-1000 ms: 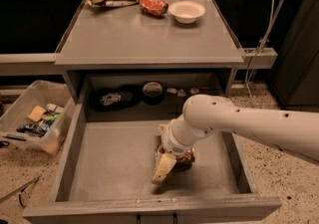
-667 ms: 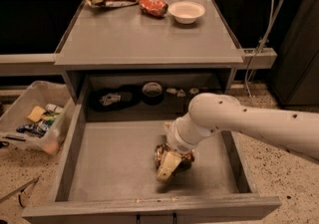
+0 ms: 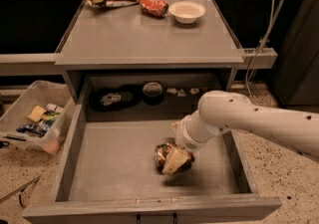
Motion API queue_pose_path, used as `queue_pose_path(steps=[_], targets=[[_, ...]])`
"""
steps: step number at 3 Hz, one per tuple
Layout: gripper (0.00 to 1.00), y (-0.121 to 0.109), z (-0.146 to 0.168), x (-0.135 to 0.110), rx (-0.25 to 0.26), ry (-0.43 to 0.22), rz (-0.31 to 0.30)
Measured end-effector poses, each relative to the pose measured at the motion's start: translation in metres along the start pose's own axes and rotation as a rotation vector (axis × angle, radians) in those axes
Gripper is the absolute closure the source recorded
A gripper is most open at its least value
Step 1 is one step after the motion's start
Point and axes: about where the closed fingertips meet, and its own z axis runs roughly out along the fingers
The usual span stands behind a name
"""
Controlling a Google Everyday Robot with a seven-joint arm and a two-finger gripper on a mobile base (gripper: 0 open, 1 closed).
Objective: Pick orange can from top drawer and place on counter
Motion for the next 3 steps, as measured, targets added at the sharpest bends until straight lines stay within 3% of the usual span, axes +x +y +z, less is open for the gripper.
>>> queue_pose_path(steps=[3], targets=[[0.88,0.0,0.0,0.0,0.0,0.0,0.0]])
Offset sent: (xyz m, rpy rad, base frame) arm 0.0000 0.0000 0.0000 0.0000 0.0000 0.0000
